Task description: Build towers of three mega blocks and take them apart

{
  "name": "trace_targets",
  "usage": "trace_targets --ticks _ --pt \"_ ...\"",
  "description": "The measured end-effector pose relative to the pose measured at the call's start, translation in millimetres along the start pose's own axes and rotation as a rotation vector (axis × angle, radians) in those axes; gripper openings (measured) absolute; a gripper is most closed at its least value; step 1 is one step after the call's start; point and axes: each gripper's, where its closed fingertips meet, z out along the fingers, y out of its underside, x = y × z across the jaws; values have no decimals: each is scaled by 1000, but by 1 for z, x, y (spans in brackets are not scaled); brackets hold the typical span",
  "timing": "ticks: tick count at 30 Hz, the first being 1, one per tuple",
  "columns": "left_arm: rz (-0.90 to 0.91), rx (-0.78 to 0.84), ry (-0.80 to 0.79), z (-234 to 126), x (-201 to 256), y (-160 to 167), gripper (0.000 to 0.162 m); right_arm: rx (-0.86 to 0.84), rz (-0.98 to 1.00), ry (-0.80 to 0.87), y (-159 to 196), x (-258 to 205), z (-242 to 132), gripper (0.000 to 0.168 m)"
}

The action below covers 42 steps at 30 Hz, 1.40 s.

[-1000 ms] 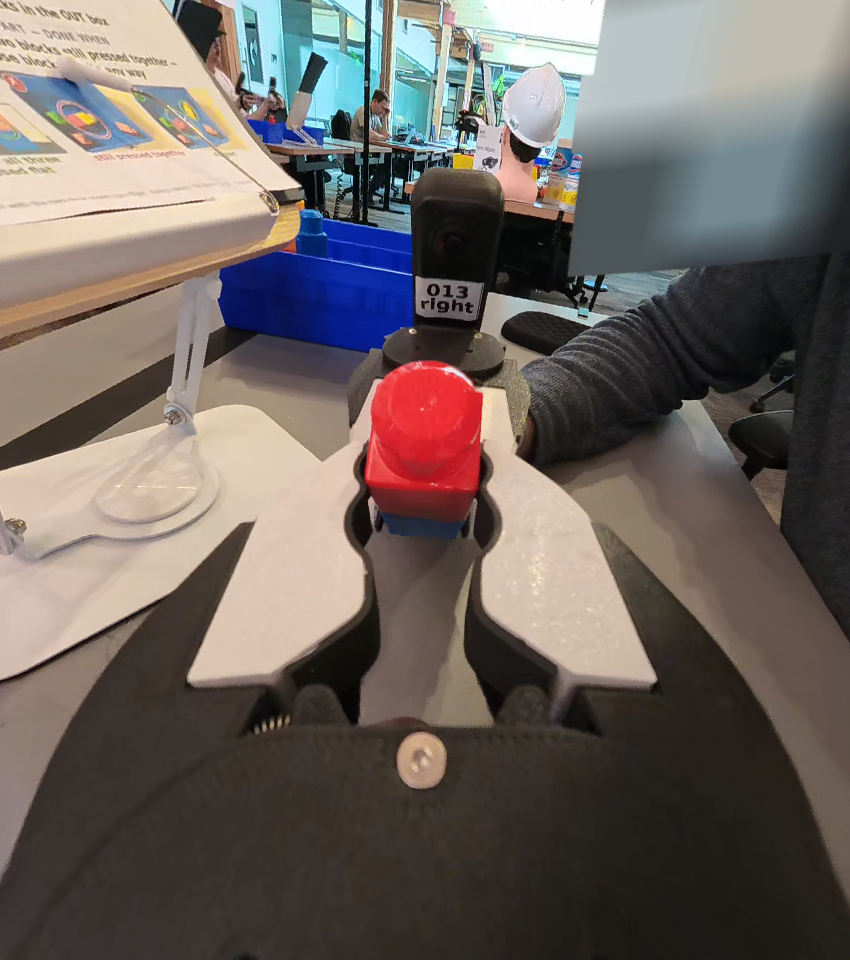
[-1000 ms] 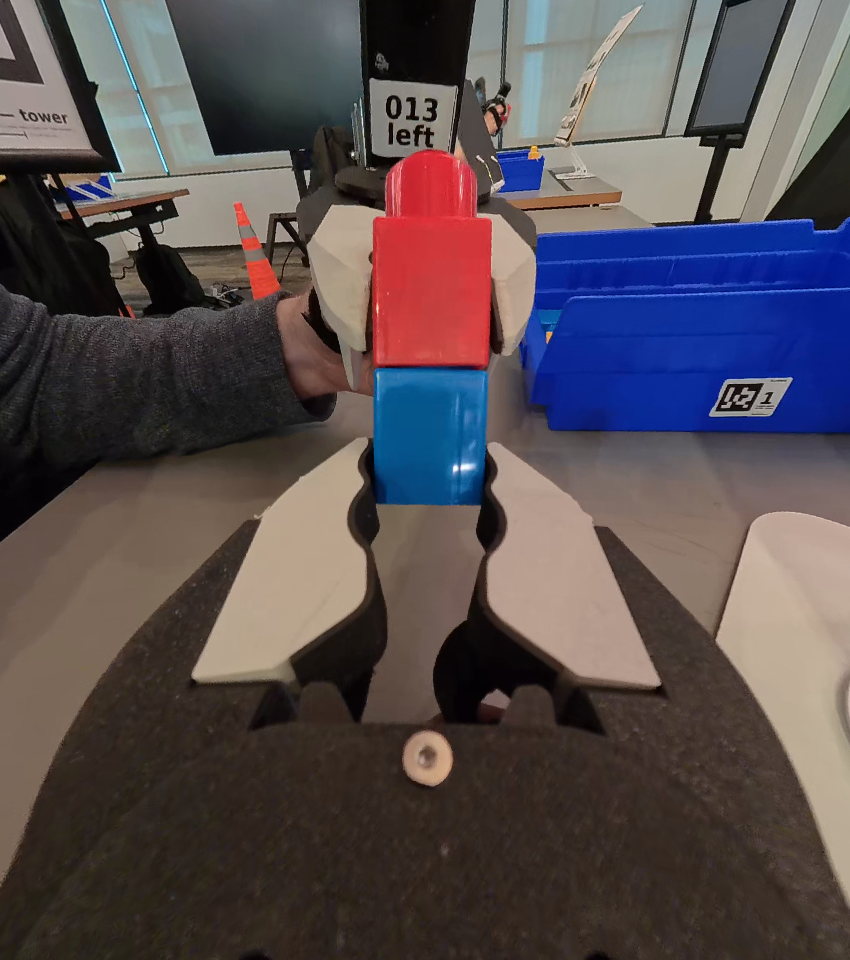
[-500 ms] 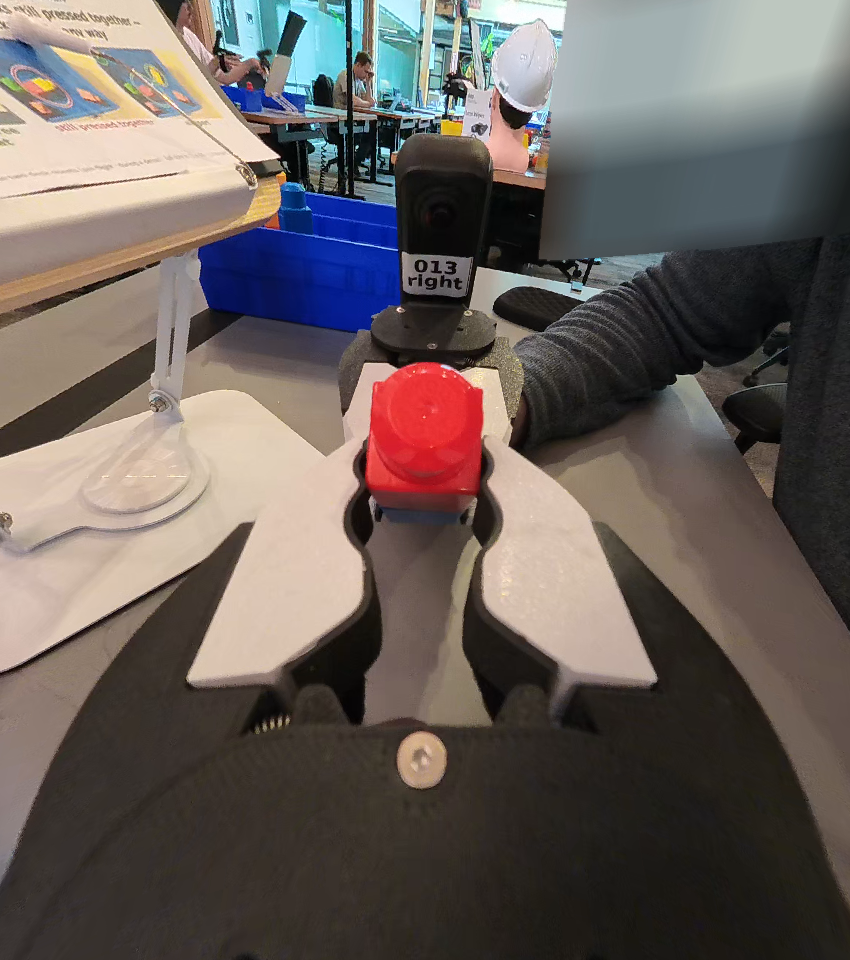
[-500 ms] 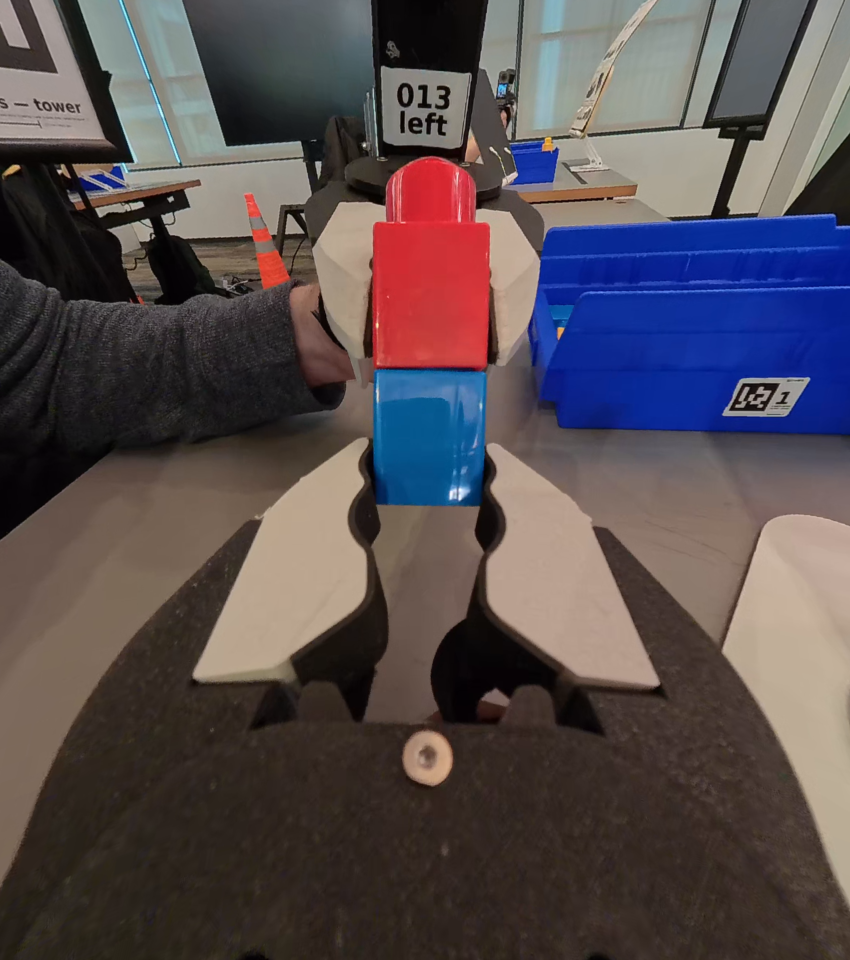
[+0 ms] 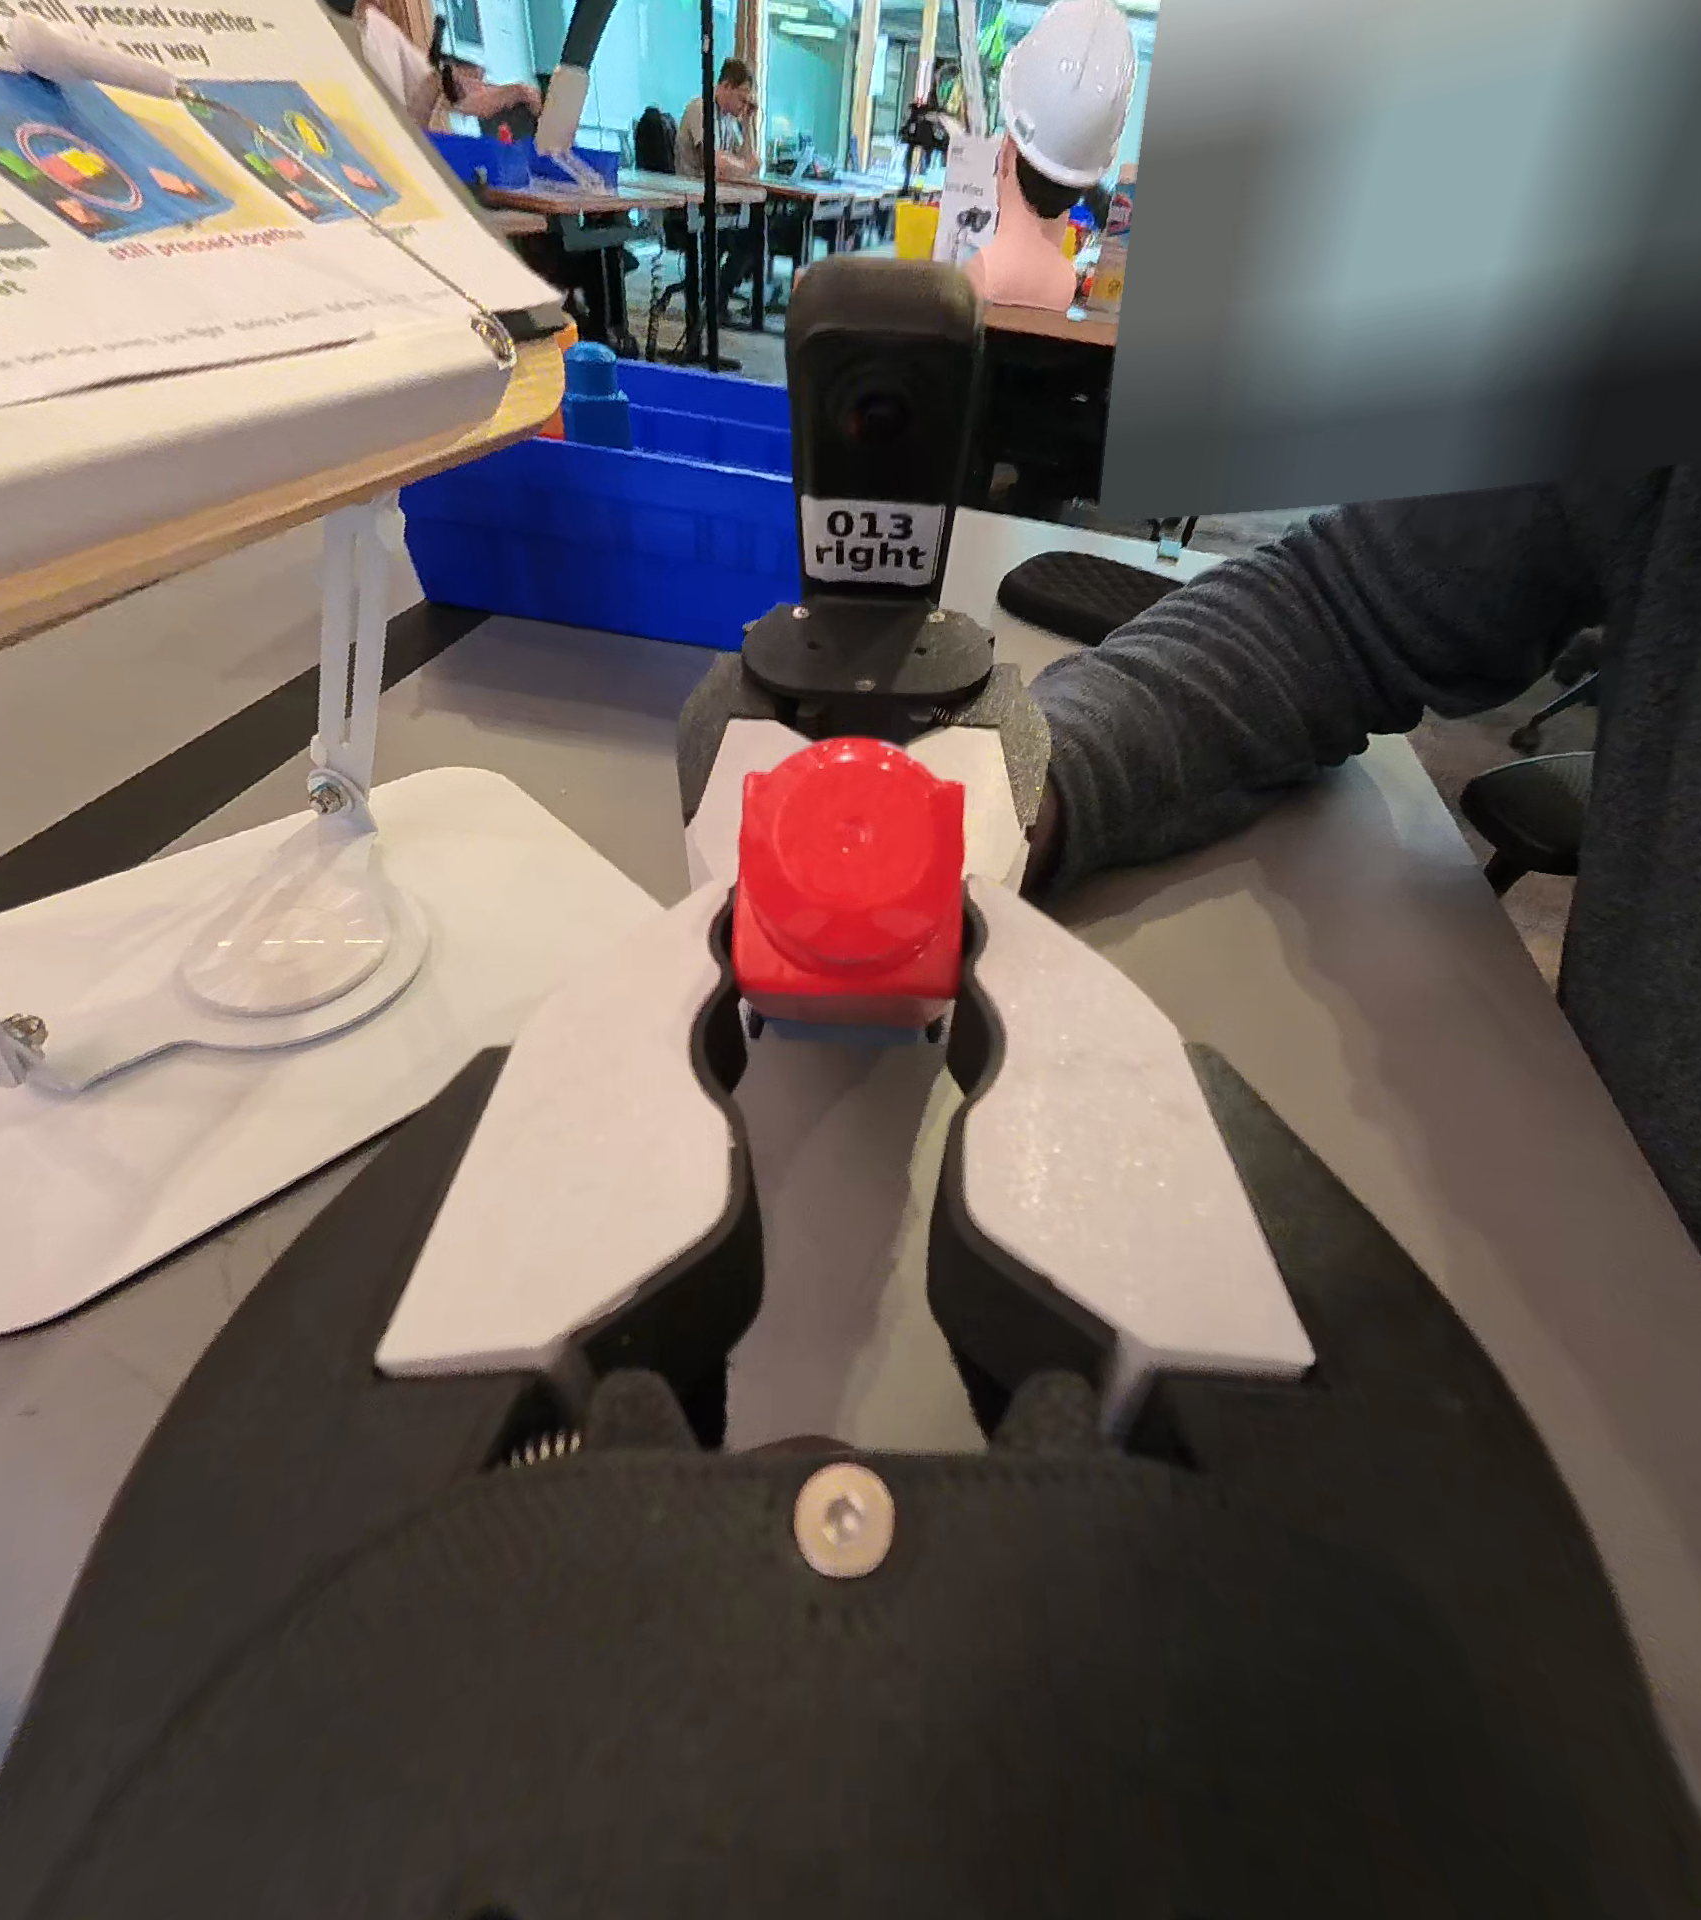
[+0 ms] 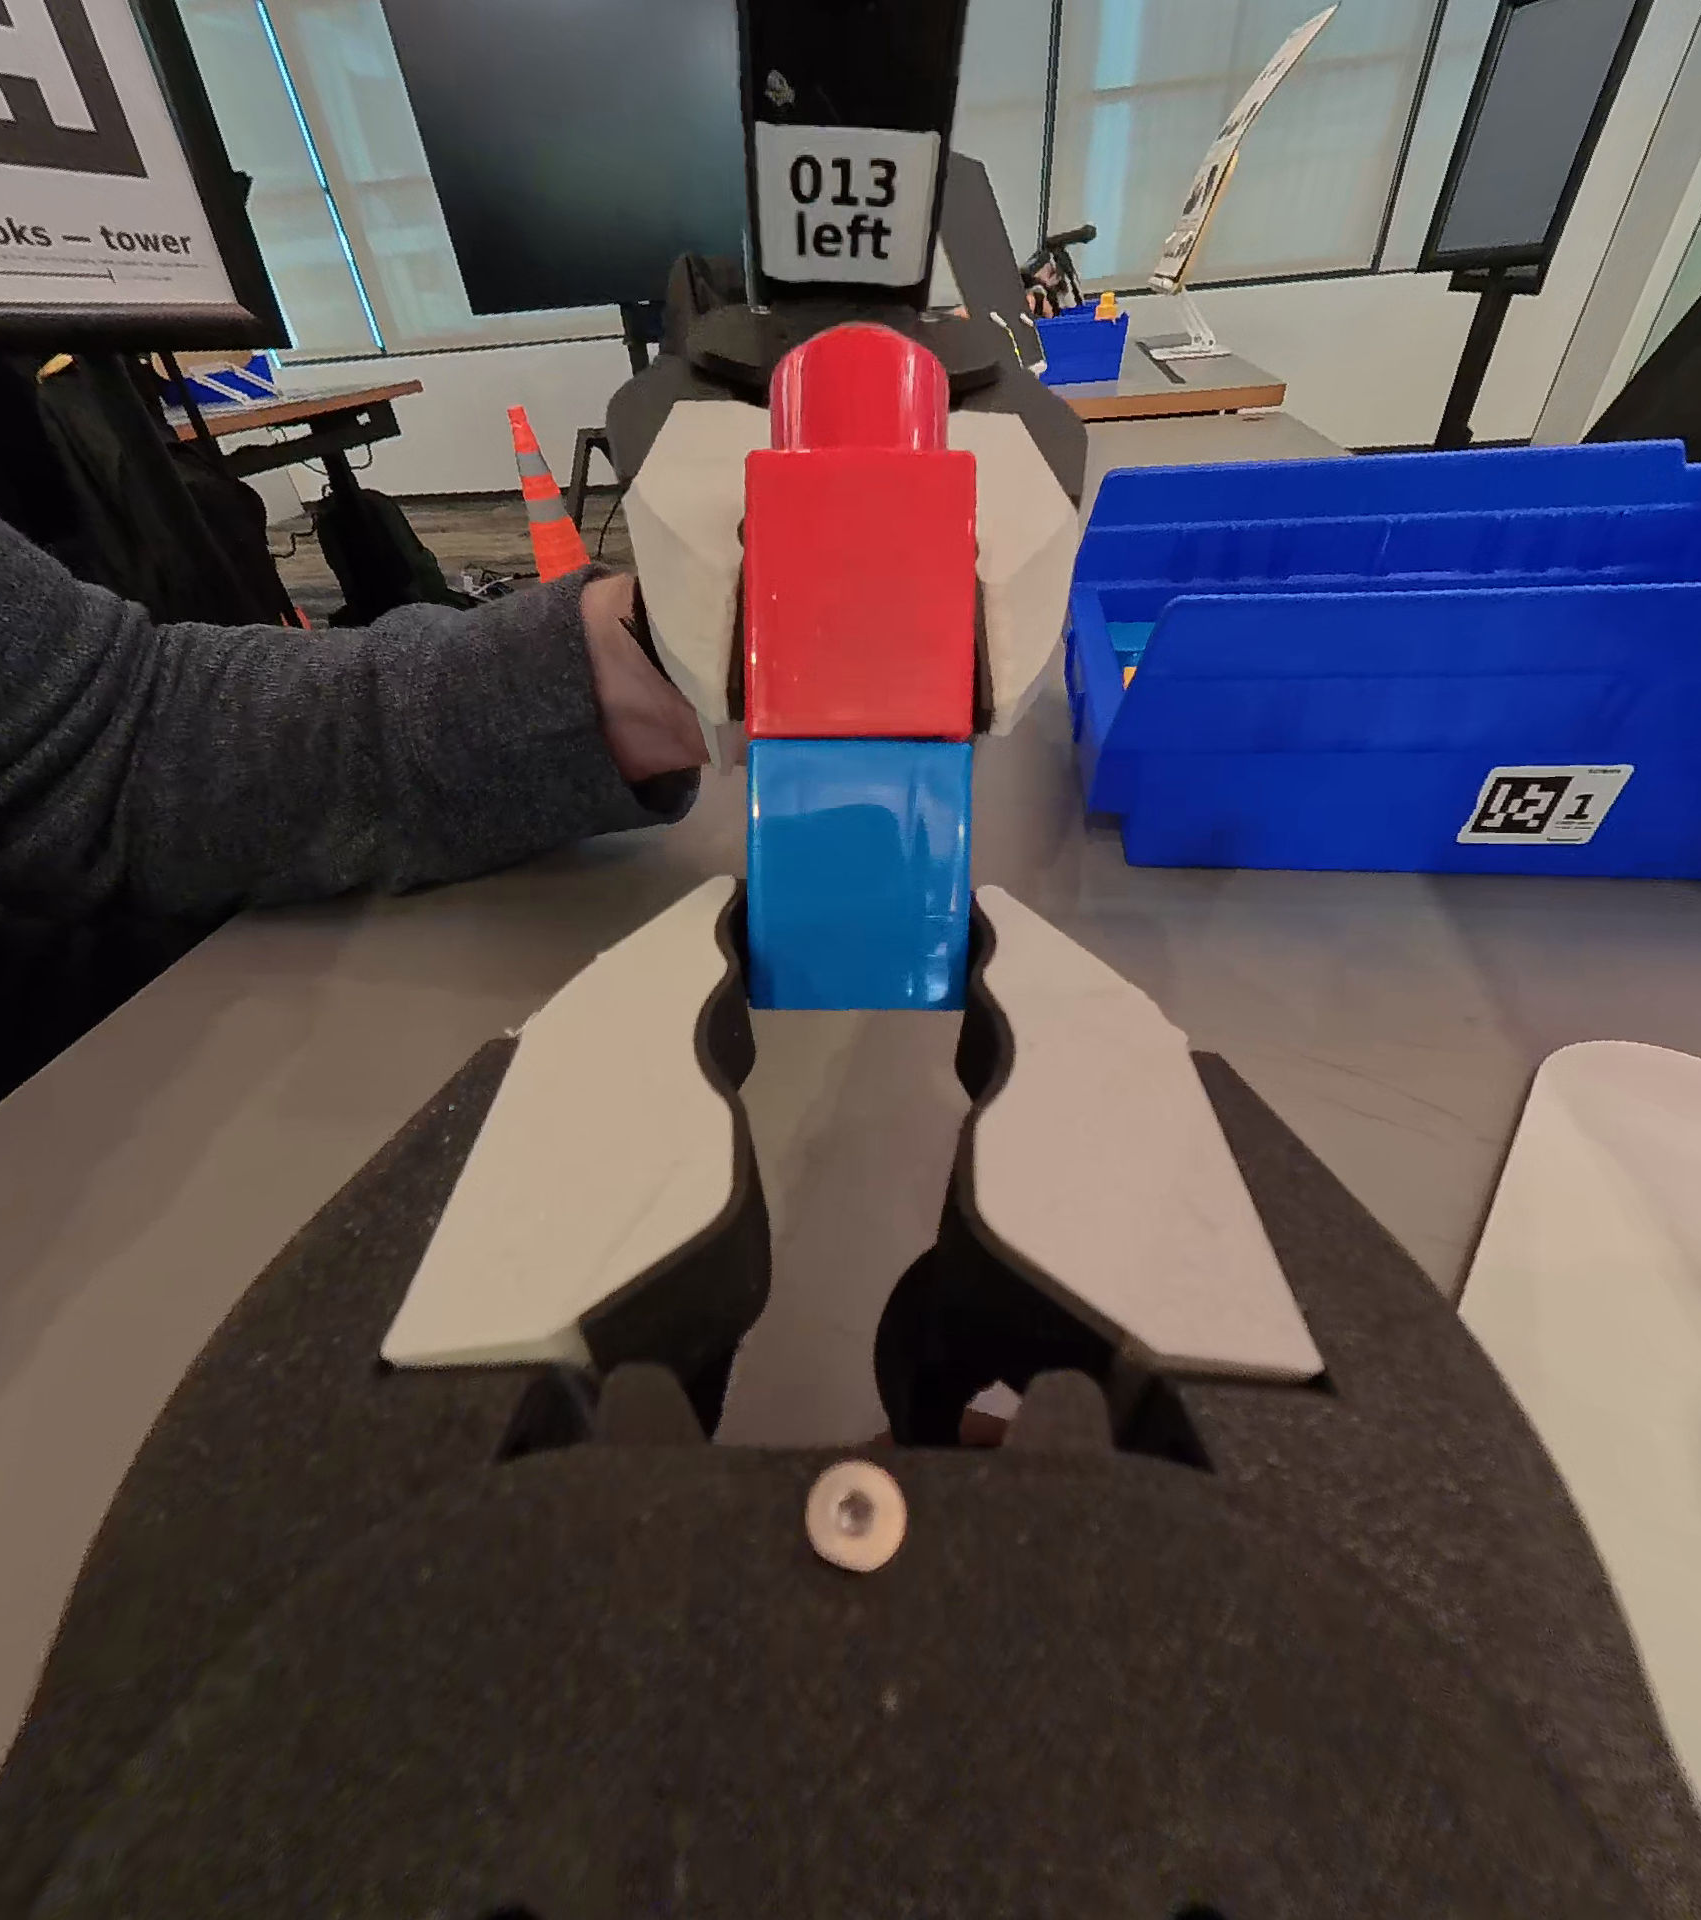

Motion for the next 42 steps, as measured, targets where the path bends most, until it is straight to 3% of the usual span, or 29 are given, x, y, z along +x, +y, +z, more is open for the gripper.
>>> trace_targets --ticks 4,15,21,27,34,38,42 --pt "13 -95 -25 9 0 13 35 -10 2 0 1 0 1 36" --pt "-21 -74 -28 8 -1 8 35 32 19 -7 -4 0 -1 36" --pt "-115 -18 -21 0 -11 7 42 152 111 4 -18 11 -13 36" --pt "-114 -70 -23 19 -10 19 50 224 167 2 -25 16 -20 36" --pt "-148 -35 -8 33 -9 19 35 236 156 -6 -27 13 -19 36" --pt "-131 -96 -23 32 -8 23 35 225 142 -13 -26 11 -18 36" --pt "-136 -240 -48 34 -9 44 35 243 115 -10 -31 10 -18 49"
